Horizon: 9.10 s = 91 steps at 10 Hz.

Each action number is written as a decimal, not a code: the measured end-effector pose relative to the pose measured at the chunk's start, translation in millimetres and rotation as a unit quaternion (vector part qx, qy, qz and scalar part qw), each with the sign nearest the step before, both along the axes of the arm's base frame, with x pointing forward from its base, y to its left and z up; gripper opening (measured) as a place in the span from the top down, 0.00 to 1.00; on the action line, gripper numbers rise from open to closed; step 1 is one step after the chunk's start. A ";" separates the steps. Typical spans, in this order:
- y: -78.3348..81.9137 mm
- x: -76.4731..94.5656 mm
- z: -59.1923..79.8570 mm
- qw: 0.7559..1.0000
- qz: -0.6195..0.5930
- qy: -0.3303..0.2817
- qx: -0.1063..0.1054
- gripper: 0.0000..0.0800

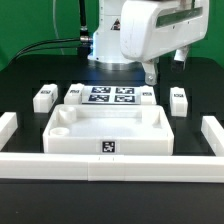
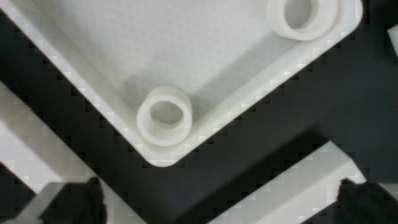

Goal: Assemble desk

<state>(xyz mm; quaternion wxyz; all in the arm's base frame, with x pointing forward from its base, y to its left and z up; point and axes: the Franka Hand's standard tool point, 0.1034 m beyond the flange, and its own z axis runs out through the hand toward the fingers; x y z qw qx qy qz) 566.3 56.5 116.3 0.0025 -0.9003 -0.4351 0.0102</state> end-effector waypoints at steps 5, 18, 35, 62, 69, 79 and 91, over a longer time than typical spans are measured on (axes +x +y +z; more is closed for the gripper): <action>0.0 -0.1 -0.3 1.000 0.000 0.000 0.000 0.19; -35.7 -31.2 -29.2 0.948 0.314 -0.039 -0.016 0.19; -48.8 -91.8 -107.9 0.954 0.297 0.023 0.014 0.70; 15.0 -55.6 -64.6 0.969 0.248 -0.014 0.013 0.19; 19.3 -83.1 -57.9 0.984 0.176 -0.028 0.016 0.19; 54.6 -102.9 -63.7 0.936 -0.350 -0.026 0.035 0.19; 52.4 -102.1 -81.2 0.861 -0.479 0.164 -0.042 0.19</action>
Offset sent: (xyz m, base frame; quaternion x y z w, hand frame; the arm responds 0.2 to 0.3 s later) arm 0.0000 0.0000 0.0000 0.0000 0.0000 0.0000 1.0000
